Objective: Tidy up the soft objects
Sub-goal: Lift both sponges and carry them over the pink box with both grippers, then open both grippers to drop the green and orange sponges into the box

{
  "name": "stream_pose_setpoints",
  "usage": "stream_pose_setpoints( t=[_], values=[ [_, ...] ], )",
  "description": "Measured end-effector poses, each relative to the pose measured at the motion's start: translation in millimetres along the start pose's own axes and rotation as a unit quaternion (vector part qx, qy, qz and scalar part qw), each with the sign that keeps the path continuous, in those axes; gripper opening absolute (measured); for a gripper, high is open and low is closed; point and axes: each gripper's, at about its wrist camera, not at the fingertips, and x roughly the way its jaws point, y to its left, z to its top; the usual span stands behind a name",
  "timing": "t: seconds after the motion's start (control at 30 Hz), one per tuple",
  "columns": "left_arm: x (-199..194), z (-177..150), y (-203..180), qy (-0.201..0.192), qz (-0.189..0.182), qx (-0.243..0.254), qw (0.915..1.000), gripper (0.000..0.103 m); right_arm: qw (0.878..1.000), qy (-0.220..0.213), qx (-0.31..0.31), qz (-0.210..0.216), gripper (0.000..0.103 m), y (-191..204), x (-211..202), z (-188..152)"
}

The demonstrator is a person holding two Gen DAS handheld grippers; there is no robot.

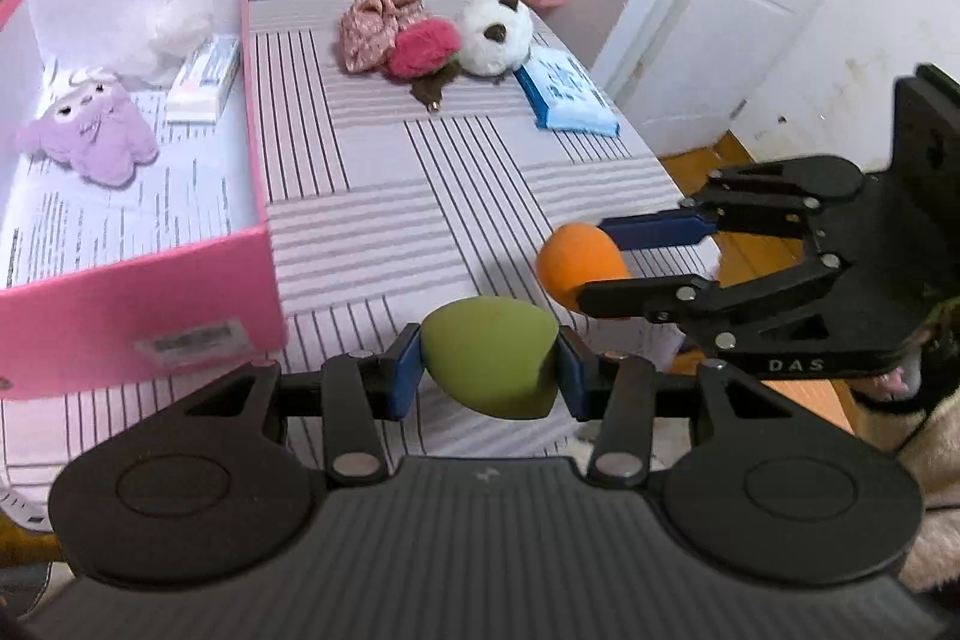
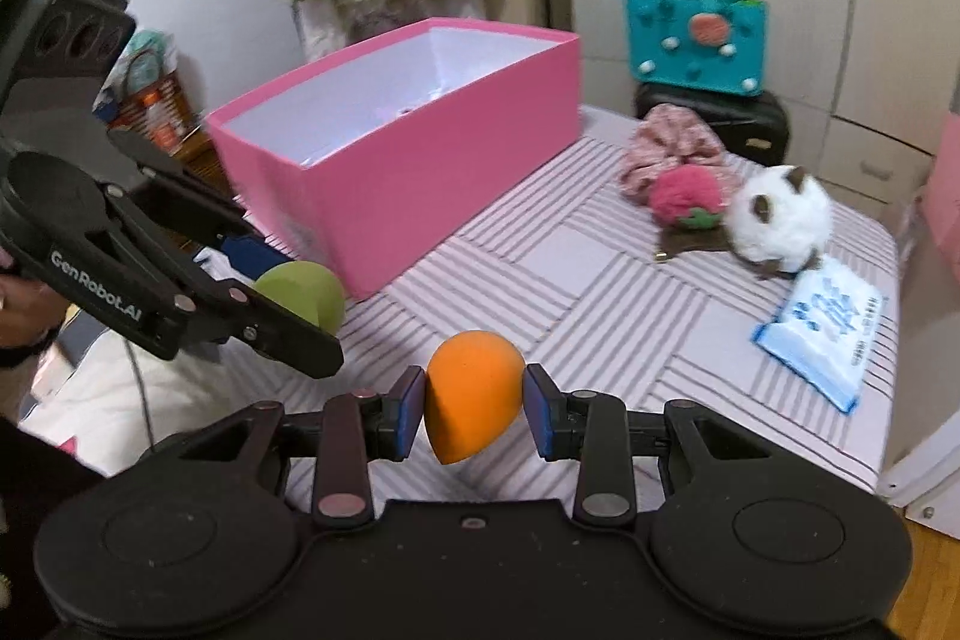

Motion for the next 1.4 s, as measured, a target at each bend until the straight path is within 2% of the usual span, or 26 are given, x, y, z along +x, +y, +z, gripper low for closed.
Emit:
stream_pose_setpoints(
  t=[0.17, 0.33, 0.5, 0.6, 0.67, 0.8, 0.9, 1.07, 1.13, 1.23, 1.27, 1.4],
  values=[
    [-20, -4, 8, 0.011, 0.006, 0.001, 0.9999, 0.045, 0.999, 0.020, -0.016, 0.021, 0.040, 17, -4, 15],
    [-52, -6, 15, -0.012, 0.015, 0.012, 0.9997, 0.045, 0.999, 0.018, -0.023, 0.043, 0.040, 31, -10, 33],
    [-77, 1, 24, -0.040, 0.040, 0.034, 0.9978, 0.045, 0.999, -0.011, -0.020, 0.044, 0.040, 35, -10, 52],
    [-91, 8, 35, -0.070, 0.048, 0.043, 0.9955, 0.045, 0.998, -0.036, -0.020, 0.046, 0.040, 35, -9, 65],
    [-93, 14, 45, -0.084, 0.058, 0.042, 0.9939, 0.045, 0.997, -0.054, -0.021, 0.053, 0.040, 35, -6, 77],
    [-82, 30, 71, -0.088, 0.078, 0.030, 0.9926, 0.045, 0.995, -0.082, -0.036, 0.054, 0.040, 34, 6, 99],
    [-71, 41, 87, -0.082, 0.101, 0.033, 0.9909, 0.045, 0.994, -0.080, -0.048, 0.052, 0.040, 33, 23, 120],
    [-65, 65, 113, -0.095, 0.110, 0.039, 0.9886, 0.046, 0.994, -0.073, -0.051, 0.055, 0.040, 26, 65, 169],
    [-62, 76, 120, -0.107, 0.134, 0.054, 0.9836, 0.046, 0.996, -0.061, -0.051, 0.052, 0.040, 22, 85, 183],
    [-45, 92, 128, -0.105, 0.209, 0.100, 0.9671, 0.046, 0.997, -0.033, -0.041, 0.049, 0.040, 13, 120, 204],
    [-39, 99, 134, -0.100, 0.222, 0.104, 0.9642, 0.046, 0.998, -0.021, -0.037, 0.050, 0.040, 10, 130, 209],
    [-18, 125, 164, -0.072, 0.216, 0.088, 0.9696, 0.046, 0.998, 0.016, -0.018, 0.058, 0.040, -1, 173, 229]
  ],
)
